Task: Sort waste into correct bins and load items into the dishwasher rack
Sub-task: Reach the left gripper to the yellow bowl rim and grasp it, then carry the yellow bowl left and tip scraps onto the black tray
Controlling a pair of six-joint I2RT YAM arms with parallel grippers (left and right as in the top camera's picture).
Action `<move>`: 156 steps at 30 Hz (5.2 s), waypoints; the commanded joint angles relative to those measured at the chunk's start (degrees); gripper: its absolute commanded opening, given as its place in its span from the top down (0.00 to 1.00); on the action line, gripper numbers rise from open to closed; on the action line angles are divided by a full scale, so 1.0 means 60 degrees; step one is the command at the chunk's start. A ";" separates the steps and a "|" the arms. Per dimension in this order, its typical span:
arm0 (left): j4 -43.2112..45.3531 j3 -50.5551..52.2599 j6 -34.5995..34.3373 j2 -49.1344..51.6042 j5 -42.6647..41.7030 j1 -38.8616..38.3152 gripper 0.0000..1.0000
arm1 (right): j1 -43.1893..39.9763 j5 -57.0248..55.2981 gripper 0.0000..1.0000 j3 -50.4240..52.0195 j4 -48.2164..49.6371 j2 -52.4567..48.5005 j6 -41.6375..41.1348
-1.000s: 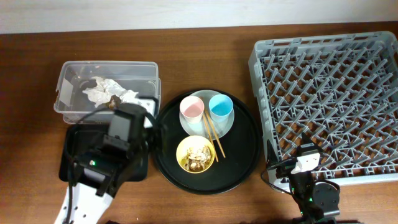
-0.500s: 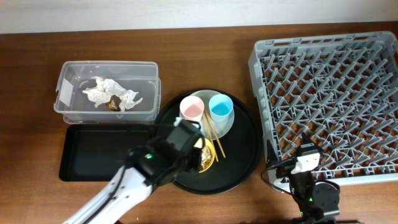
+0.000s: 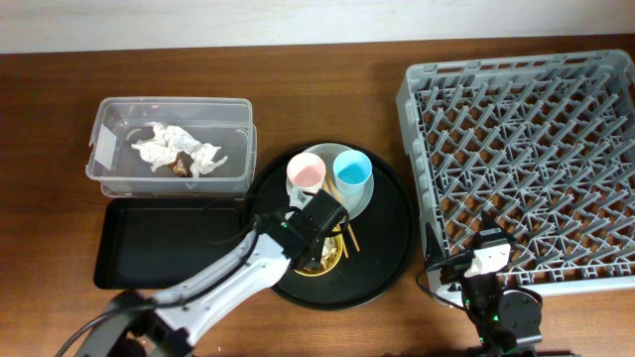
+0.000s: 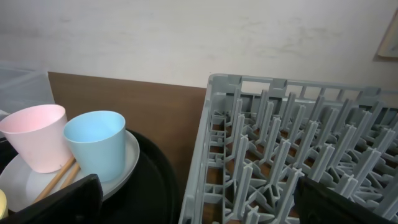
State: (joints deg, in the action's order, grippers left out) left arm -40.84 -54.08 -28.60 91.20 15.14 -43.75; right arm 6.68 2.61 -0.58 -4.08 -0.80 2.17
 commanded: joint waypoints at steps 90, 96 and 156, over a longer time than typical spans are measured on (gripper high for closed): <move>-0.1286 -0.0284 -0.1078 -0.0135 -0.0459 0.0127 0.78 | -0.0062 0.0022 0.01 0.0044 -0.0040 0.0047 0.0029; -0.1118 -0.0525 -0.1086 -0.0688 -0.0051 0.0127 0.67 | -0.0062 0.0022 0.01 0.0044 -0.0040 0.0047 0.0029; -0.3144 -0.3901 -0.0353 -0.2302 -0.0692 0.1891 1.00 | -0.0062 0.0022 0.01 0.0044 -0.0040 0.0047 0.0029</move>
State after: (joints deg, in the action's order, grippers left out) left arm -58.72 -75.35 -33.36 81.28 14.39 -38.04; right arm 6.68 2.61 -0.58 -4.08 -0.80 2.17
